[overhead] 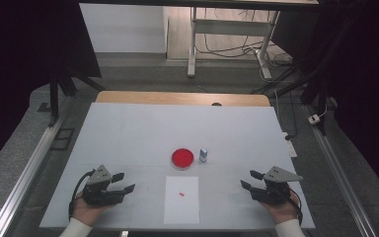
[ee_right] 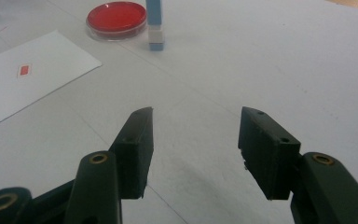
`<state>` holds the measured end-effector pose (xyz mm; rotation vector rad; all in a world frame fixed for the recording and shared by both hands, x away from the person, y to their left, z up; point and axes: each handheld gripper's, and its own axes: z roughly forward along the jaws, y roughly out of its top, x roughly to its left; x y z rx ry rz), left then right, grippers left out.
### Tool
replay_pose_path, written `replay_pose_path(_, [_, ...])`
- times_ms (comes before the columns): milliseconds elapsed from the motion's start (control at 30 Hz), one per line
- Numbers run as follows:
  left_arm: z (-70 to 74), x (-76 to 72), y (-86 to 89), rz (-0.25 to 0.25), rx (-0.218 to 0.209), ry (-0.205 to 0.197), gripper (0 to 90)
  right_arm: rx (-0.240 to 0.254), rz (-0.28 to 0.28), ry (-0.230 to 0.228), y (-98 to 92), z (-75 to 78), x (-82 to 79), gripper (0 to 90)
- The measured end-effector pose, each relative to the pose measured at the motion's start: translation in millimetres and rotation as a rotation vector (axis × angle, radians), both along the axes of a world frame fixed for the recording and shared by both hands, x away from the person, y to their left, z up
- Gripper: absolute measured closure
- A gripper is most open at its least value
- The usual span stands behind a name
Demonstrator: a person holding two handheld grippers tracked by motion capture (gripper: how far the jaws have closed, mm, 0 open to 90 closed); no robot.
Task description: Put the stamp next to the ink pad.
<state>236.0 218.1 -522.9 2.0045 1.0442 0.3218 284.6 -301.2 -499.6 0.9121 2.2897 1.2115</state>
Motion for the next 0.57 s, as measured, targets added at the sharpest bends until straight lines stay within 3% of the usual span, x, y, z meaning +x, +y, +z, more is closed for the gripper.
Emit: replay_pose_path(567, [0.3, 1.1, -0.4, -0.001, -0.005, 0.003, 37.4, 0.011, 0.001, 0.002, -2.4, -1.2, 0.3, 45.1])
